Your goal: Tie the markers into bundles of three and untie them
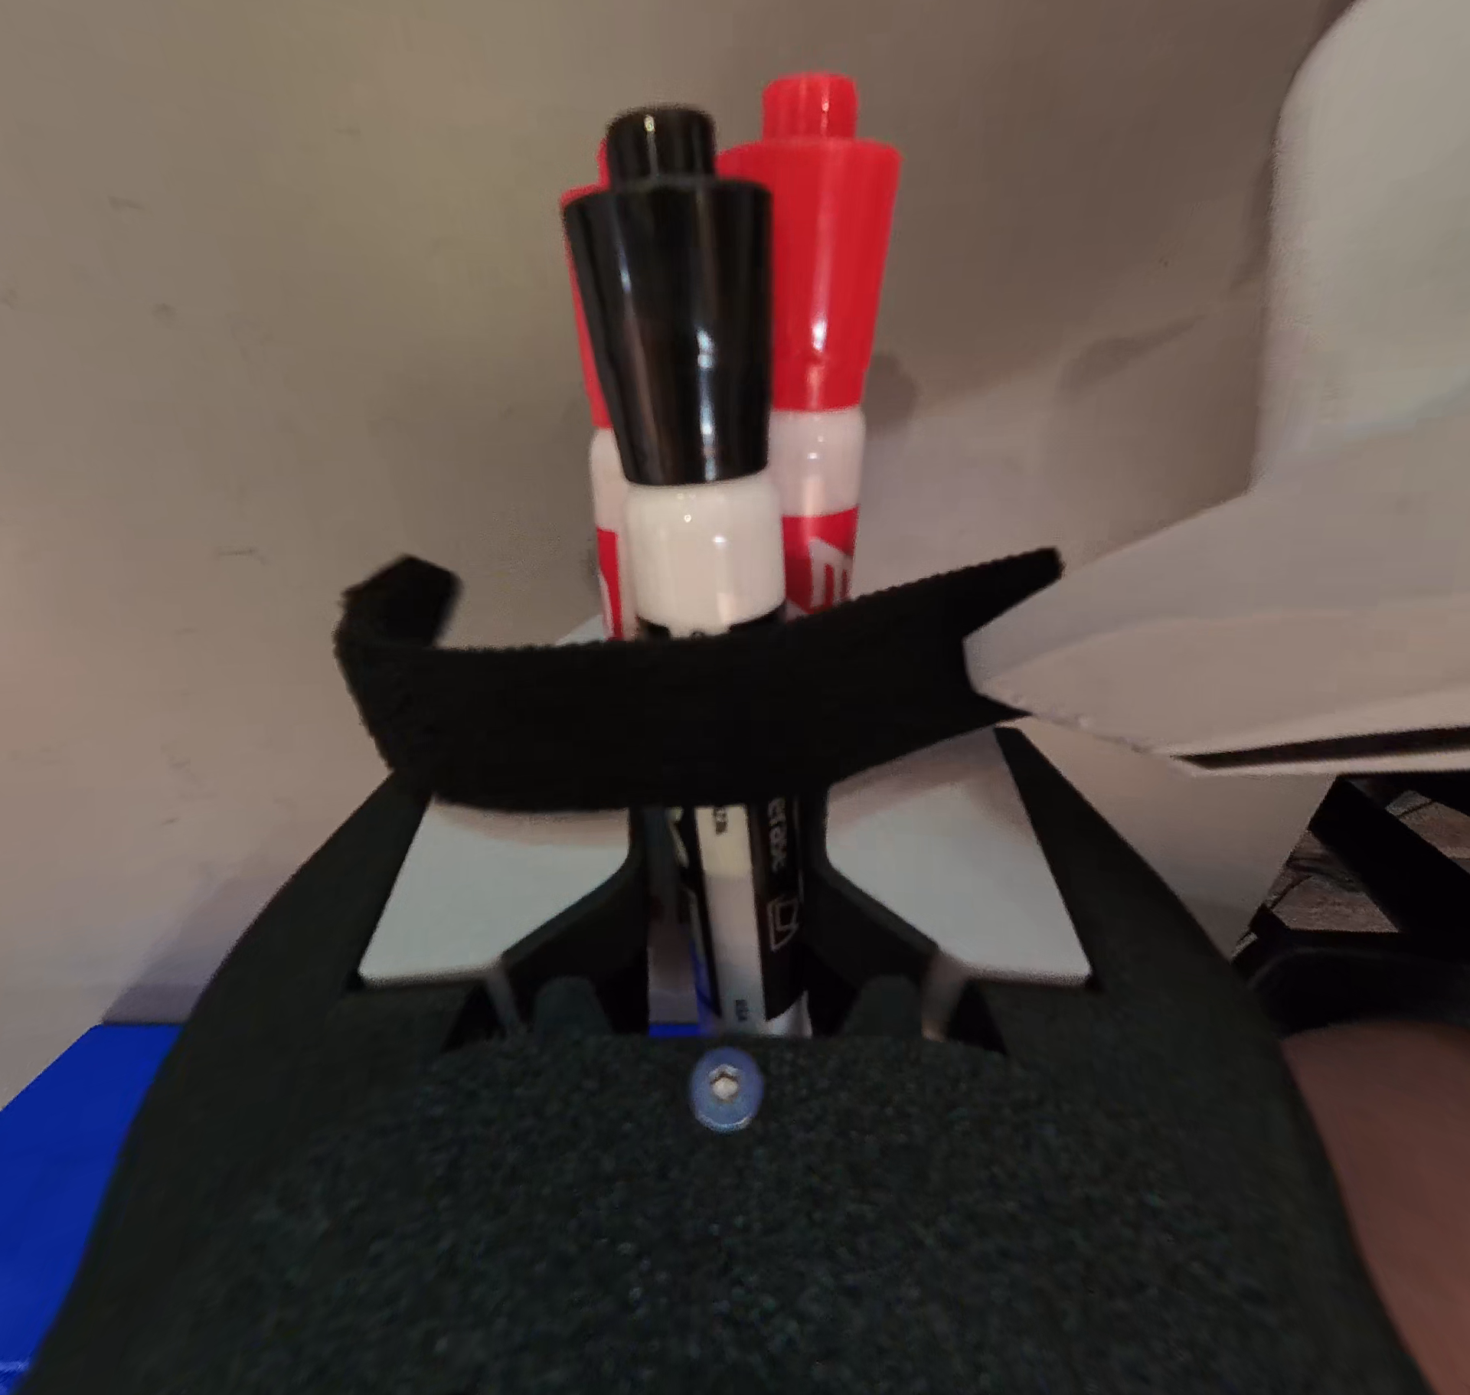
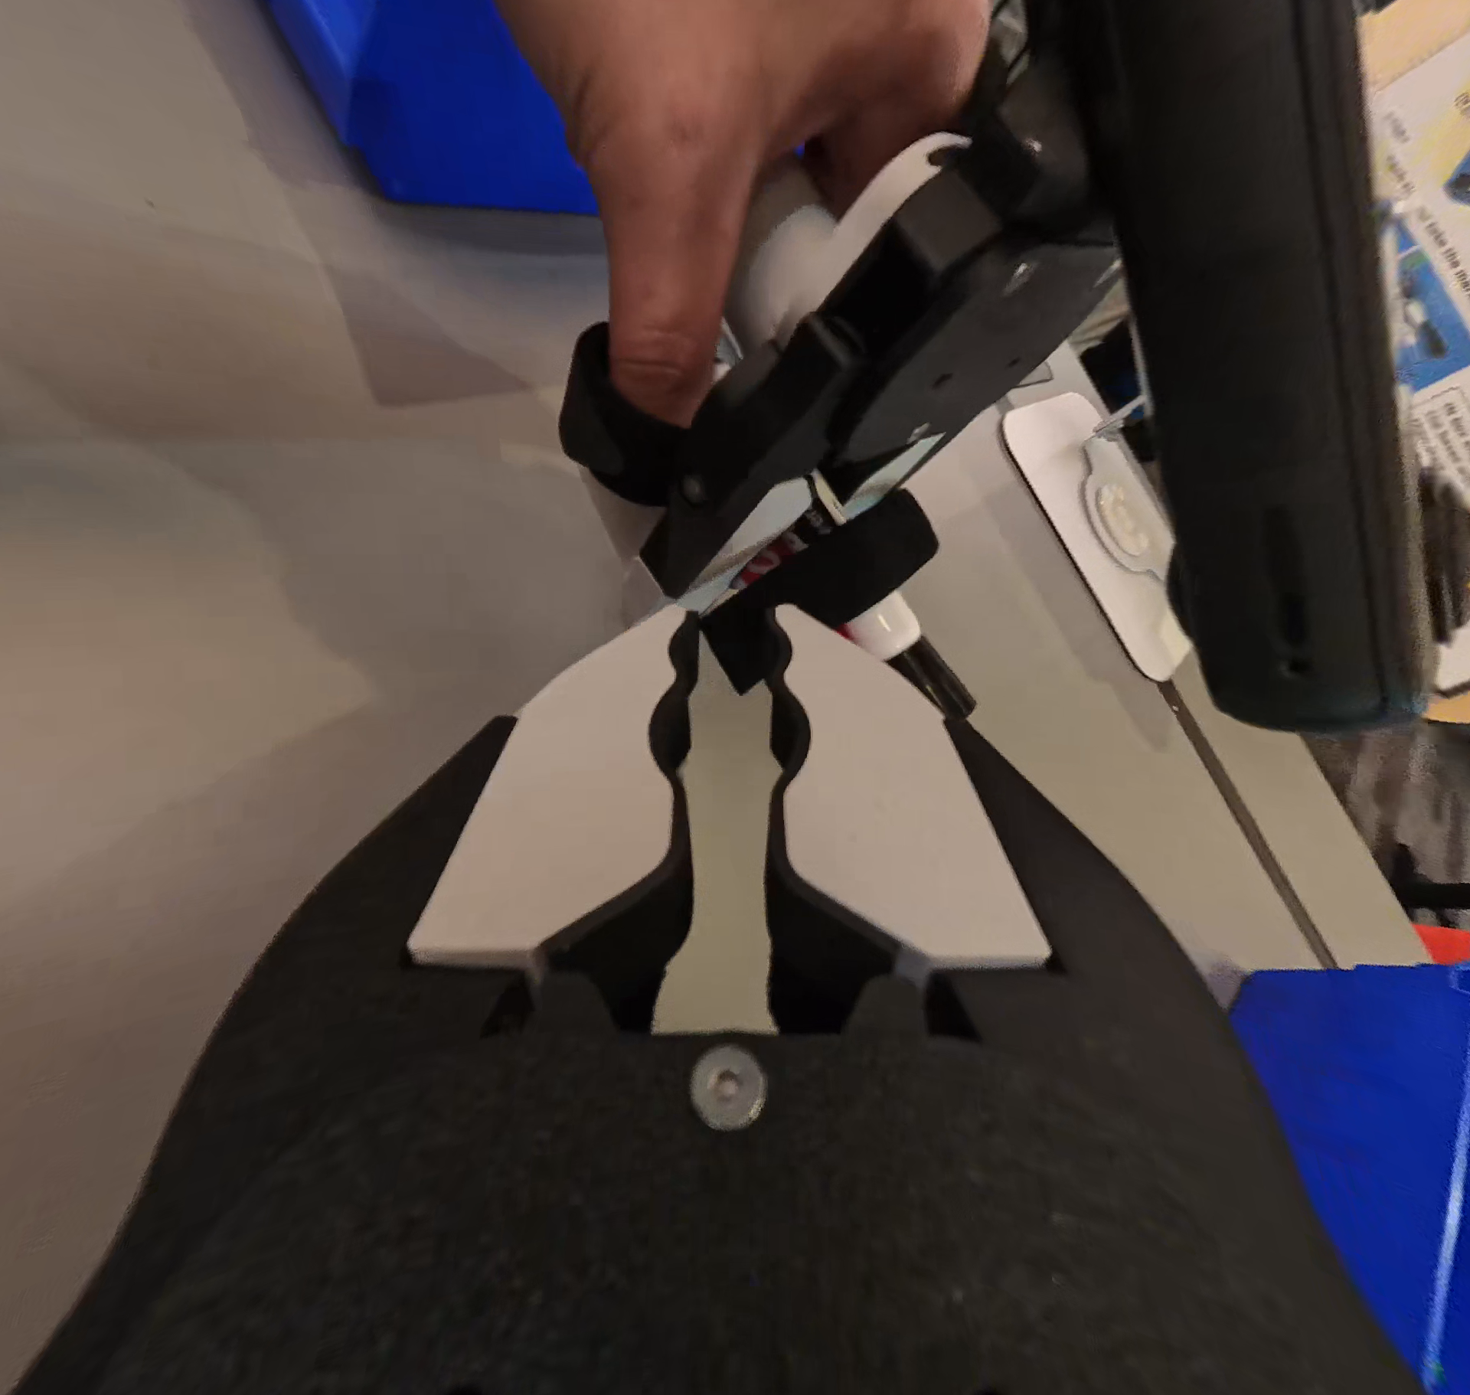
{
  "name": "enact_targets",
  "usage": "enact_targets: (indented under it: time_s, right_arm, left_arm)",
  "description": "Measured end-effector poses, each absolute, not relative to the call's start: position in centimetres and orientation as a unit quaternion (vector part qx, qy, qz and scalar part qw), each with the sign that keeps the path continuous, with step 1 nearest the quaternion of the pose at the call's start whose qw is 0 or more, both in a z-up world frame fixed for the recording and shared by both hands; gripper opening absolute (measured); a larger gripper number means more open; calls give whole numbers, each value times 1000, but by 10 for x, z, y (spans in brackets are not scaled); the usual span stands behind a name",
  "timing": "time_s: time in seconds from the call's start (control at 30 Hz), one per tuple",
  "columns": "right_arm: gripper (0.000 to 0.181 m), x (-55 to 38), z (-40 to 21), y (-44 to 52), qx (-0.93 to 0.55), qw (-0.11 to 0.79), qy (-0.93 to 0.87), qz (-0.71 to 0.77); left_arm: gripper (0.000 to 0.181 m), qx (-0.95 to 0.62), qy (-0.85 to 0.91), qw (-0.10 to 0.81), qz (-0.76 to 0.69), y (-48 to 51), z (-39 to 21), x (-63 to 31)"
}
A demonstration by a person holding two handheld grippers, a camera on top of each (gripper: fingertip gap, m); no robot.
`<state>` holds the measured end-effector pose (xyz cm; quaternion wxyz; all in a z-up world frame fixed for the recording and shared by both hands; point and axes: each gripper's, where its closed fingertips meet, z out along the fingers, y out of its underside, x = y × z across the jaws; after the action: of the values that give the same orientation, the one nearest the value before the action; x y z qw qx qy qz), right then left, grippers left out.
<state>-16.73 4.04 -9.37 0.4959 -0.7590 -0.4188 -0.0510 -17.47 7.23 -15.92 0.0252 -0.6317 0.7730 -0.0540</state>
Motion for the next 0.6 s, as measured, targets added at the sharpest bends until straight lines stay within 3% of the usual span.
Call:
enact_targets:
  time_s: [0.37,0.6]
  right_arm:
    - [30,-173,-103,41,-769,486,-415,29]
    - [39,-179,-103,40,-782,489,-332,195]
  left_arm:
    - [41,-633,771,33,-59,77,-156,-175]
    - [41,-635,770,28,-59,77,-157,-177]
